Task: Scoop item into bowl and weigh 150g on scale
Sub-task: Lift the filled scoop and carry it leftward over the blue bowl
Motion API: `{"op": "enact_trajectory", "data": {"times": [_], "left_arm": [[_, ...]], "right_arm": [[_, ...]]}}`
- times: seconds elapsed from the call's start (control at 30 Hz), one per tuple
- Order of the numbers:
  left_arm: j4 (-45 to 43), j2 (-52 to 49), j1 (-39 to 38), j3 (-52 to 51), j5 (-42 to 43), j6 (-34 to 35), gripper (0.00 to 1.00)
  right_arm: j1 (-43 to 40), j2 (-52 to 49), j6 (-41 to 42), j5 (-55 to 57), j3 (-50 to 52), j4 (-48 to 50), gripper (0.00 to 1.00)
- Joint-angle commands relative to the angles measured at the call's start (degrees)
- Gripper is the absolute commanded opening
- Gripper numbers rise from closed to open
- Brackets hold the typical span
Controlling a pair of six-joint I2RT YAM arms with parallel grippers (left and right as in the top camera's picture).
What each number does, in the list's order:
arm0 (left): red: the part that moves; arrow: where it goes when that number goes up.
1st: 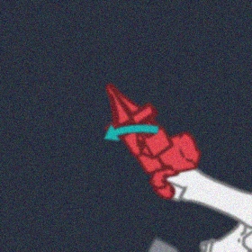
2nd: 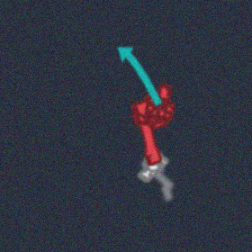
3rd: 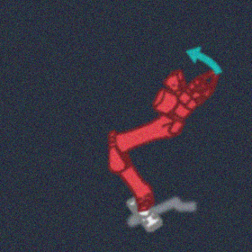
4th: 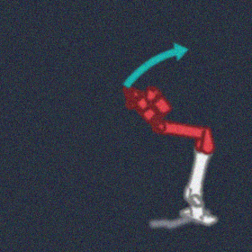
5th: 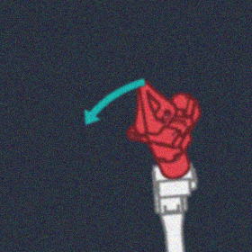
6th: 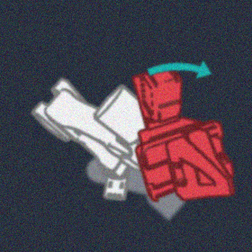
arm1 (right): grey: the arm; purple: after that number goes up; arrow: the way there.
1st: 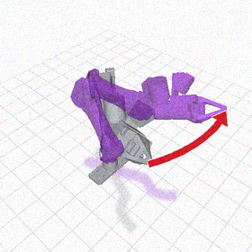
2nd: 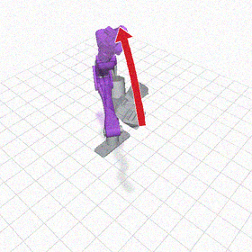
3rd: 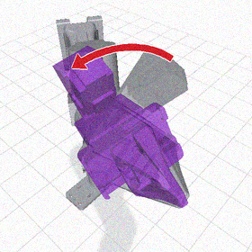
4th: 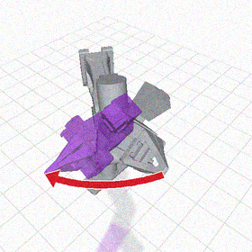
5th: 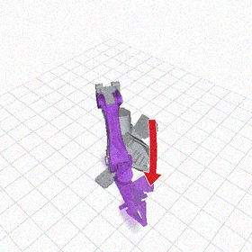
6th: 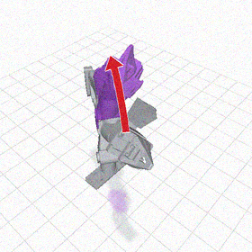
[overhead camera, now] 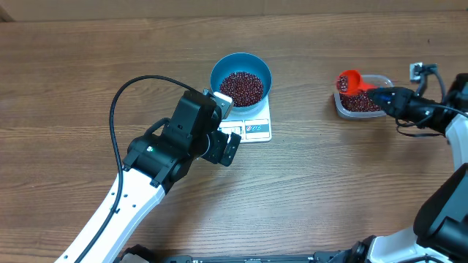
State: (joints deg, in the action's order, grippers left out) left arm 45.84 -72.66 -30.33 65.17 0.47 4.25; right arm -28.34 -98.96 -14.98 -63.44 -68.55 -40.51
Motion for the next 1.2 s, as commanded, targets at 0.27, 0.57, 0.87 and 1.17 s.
{"op": "enact_trajectory", "data": {"times": [0.27,0.57,0.87,1.17], "left_arm": [[0.0,-0.3,0.0,-0.2,0.5,-0.9,0.99],[0.0,-0.3,0.0,-0.2,0.5,-0.9,1.0],[0.0,-0.3,0.0,-0.2,0.5,-0.9,1.0],[0.0,-0.3,0.0,-0.2,0.5,-0.9,1.0]], "right_arm": [[11.7,-0.2,8.9,-2.2,0.0,9.3,0.04],[18.9,-0.2,15.5,2.3,0.0,14.2,0.04],[24.5,-0.2,23.8,7.5,0.0,21.5,0.04],[31.6,-0.2,23.7,16.2,0.0,27.6,0.04]]}}
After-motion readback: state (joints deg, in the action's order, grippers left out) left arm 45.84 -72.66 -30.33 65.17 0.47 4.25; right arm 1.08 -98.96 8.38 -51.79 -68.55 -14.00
